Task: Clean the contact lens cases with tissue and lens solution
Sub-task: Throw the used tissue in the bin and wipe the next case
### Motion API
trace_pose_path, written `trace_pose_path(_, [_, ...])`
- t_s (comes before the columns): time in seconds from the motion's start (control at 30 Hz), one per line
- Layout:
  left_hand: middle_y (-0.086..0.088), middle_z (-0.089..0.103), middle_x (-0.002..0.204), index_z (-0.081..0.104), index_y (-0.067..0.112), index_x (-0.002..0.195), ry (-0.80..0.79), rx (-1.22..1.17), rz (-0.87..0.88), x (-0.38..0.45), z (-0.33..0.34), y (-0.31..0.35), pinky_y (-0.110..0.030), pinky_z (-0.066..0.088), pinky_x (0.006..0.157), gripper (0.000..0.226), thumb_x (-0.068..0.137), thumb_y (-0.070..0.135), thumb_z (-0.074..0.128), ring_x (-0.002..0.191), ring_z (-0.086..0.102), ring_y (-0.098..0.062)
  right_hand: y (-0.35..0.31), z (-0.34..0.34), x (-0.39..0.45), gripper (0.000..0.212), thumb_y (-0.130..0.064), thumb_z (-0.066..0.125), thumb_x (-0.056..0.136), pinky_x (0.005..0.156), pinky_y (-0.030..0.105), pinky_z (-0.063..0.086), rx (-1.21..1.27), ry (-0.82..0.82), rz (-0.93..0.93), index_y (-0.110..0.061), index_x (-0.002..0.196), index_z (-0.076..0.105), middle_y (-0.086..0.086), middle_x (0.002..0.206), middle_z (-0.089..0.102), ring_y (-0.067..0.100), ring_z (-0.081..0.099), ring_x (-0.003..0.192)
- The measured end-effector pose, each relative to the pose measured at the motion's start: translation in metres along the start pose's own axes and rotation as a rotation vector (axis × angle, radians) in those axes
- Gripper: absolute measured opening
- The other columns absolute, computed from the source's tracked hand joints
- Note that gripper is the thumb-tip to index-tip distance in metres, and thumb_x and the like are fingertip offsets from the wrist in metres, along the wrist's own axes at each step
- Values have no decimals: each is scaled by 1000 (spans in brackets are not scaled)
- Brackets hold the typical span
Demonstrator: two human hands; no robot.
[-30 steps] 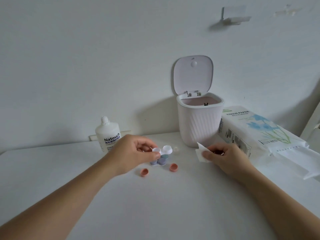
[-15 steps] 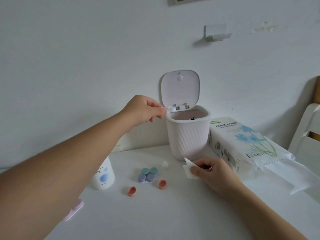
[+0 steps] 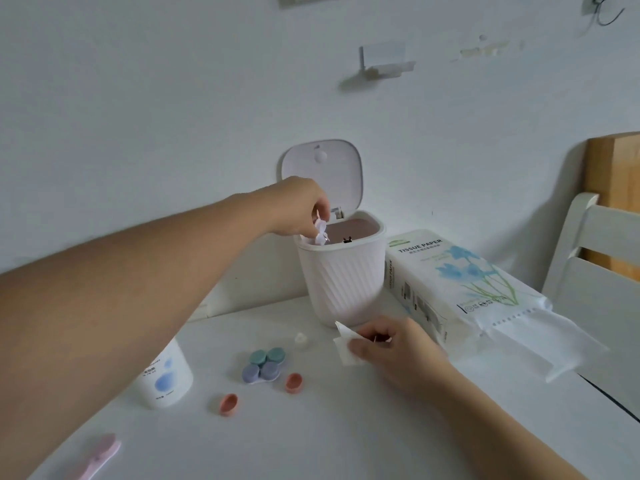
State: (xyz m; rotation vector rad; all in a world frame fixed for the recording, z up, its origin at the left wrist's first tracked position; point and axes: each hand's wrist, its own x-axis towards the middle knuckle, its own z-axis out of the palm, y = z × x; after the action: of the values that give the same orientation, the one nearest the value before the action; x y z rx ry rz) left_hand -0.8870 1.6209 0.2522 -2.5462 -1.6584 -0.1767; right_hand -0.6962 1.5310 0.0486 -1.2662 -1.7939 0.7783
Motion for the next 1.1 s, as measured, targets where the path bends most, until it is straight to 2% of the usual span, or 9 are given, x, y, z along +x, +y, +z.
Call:
trace_pose_path(0.17, [12,64,99,69,31,116,43,260,192,-1,-8,4,-30,43,69,24,95,26,61,89,57,-15,1,0,2,5,-35,74,83,58,13,40,30,-29,-19,-36,79,72,-7,84,66,-2,49,58])
trace_pose_path(0.27, [15,56,95,69,29,118,91,373,306,-5,-10,6,-29,36,70,25,98,24,54,96,59,-18,1,0,2,3,-38,73,82,56,14,39,41,-29,-7,-36,79,73,-4,85,68,-2,51,60])
trace_pose_path(0.43, [4,65,104,67,28,119,180,549,411,-14,-13,10,-32,39,69,27,100,18,52,97,59,-25,2,1,2,2,-35,74,82,55,16,38,38,-28,-2,-35,80,74,-7,76,67,-2,49,57])
trace_pose_path(0.53, [5,64,103,66,30,119,213,631,445,-19,-14,11,-35,44,73,28,102,18,48,93,58,-24,2,1,2,4,-32,74,82,54,15,38,27,-22,-5,-35,81,73,-11,70,64,-2,48,54])
trace_pose_path(0.6, [5,63,100,65,31,118,210,656,452,-22,-12,11,-32,36,70,29,102,15,47,90,55,-24,2,0,1,4,-33,74,83,55,16,38,24,-20,-7,-35,80,73,-6,77,67,-2,49,55])
trace_pose_path(0.67, [4,61,97,65,30,116,200,668,449,-25,-10,9,-30,28,69,30,100,11,47,86,52,-23,2,0,0,5,-33,74,83,54,16,38,27,-23,-6,-35,78,72,-6,74,66,-2,48,55])
trace_pose_path(0.83, [1,59,92,66,26,113,193,693,469,-29,-8,7,-32,27,67,32,98,5,46,77,39,-22,1,0,0,4,-33,74,82,54,16,38,18,-16,6,-32,78,72,-2,77,66,0,46,53])
trace_pose_path(1.0, [2,59,92,66,27,114,193,717,480,-30,-9,6,-32,29,67,37,95,2,46,77,38,-21,2,0,0,5,-33,74,82,53,15,37,22,-27,15,-32,78,72,-14,66,60,-1,46,53])
trace_pose_path(1.1, [5,55,92,64,28,118,181,739,465,-28,-9,7,-31,27,69,39,96,2,45,79,37,-20,1,0,1,6,-32,75,83,54,16,37,24,-26,10,-33,78,72,-15,66,59,-1,47,53])
